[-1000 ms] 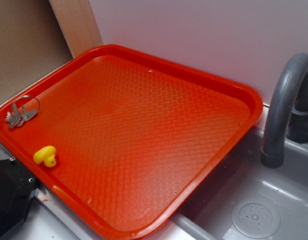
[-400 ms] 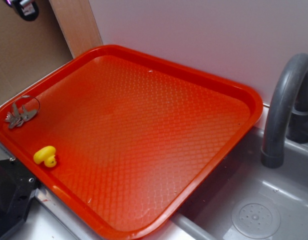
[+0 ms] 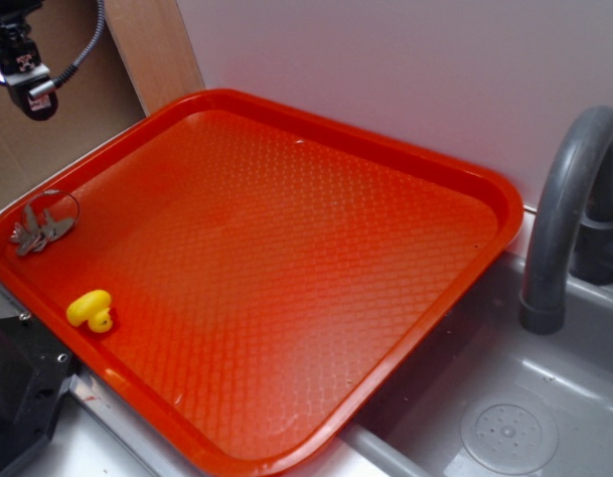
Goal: Grab the silver keys.
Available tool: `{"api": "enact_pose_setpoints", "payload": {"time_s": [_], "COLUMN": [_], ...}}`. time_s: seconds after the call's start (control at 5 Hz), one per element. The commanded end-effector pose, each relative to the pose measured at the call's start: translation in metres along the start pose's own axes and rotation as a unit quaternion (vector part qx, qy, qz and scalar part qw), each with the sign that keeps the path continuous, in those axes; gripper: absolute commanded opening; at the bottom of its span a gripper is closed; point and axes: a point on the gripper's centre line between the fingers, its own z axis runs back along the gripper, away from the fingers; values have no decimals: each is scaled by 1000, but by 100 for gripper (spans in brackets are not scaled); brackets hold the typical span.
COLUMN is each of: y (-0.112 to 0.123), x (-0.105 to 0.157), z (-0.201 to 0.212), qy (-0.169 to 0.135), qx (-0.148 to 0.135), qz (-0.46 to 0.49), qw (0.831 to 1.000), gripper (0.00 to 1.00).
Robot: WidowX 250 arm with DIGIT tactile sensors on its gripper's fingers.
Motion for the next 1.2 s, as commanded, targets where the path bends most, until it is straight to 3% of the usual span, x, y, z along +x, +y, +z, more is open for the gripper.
{"api": "enact_pose_setpoints", "payload": {"time_s": [0.0, 0.2, 0.4, 0.6, 0.8, 1.0], "y": [10, -2, -9, -12, -13, -18], "x": [-8, -3, -17, 15, 22, 25], "z": [11, -36, -79, -106, -109, -114], "qy": [-11, 112, 147, 158, 142, 151], "qx": [10, 63, 60, 49, 46, 57], "qz": [12, 0, -28, -40, -43, -59], "qw": [1000, 992, 987, 985, 988, 985], "gripper": [100, 100, 100, 100, 100, 0]}}
